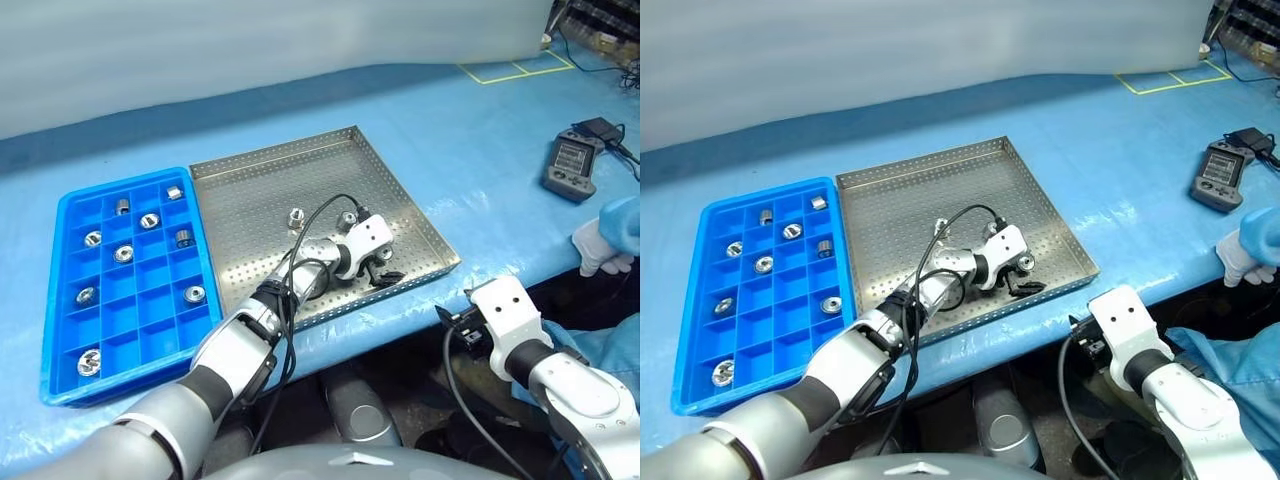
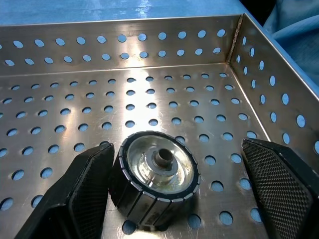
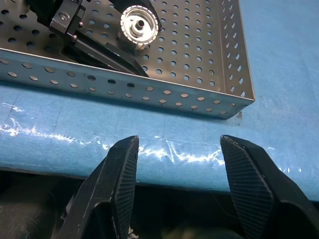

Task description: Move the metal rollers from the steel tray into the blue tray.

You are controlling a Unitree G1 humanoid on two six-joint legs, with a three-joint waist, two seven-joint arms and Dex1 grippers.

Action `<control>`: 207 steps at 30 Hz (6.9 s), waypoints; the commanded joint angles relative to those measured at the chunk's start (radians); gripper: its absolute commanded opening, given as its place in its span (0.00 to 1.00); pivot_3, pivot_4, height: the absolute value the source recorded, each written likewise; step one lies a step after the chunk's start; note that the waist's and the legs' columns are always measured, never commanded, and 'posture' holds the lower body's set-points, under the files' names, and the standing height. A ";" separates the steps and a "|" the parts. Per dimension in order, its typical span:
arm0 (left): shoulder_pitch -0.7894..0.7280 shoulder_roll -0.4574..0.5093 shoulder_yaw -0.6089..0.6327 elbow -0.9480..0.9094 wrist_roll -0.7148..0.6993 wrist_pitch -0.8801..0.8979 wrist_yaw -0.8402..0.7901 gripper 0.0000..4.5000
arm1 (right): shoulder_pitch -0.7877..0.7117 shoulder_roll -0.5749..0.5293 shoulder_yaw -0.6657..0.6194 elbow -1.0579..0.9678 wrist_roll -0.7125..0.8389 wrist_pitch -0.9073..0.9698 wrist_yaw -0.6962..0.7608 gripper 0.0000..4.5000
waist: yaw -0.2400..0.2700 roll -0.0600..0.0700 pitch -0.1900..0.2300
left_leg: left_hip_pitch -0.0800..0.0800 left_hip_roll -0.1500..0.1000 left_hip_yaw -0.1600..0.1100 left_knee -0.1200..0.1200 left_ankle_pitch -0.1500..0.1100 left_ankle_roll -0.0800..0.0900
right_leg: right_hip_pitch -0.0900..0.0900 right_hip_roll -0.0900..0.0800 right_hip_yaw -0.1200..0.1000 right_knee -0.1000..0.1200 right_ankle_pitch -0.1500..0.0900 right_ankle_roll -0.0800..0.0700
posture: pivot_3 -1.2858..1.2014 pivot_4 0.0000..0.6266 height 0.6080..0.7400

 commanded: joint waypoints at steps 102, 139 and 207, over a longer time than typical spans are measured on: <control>0.670 0.442 0.214 -1.548 0.110 0.759 0.410 0.98 | -0.505 0.068 0.278 0.501 0.081 -0.330 0.230 0.61 | 0.426 -0.001 0.001 | -0.001 -0.001 -0.007 0.000 0.002 0.003 | 0.000 0.001 -0.004 0.001 0.000 -0.002 | 0.57 0.24 1.00; 0.646 0.479 0.173 -1.523 -0.021 0.603 0.246 0.98 | -0.517 0.118 0.236 0.576 0.015 -0.311 0.081 0.61 | 0.384 0.000 0.001 | -0.001 -0.001 -0.006 0.001 0.002 0.003 | 0.000 0.001 -0.004 0.002 0.000 -0.001 | 0.56 0.24 1.00; 0.669 0.526 0.222 -1.586 -0.167 0.687 0.231 0.98 | -0.598 0.248 0.293 0.781 0.015 -0.312 0.096 0.40 | 0.385 0.000 0.001 | 0.000 -0.001 -0.007 0.001 0.002 0.003 | 0.001 0.001 -0.004 0.002 0.000 -0.001 | 0.58 0.24 1.00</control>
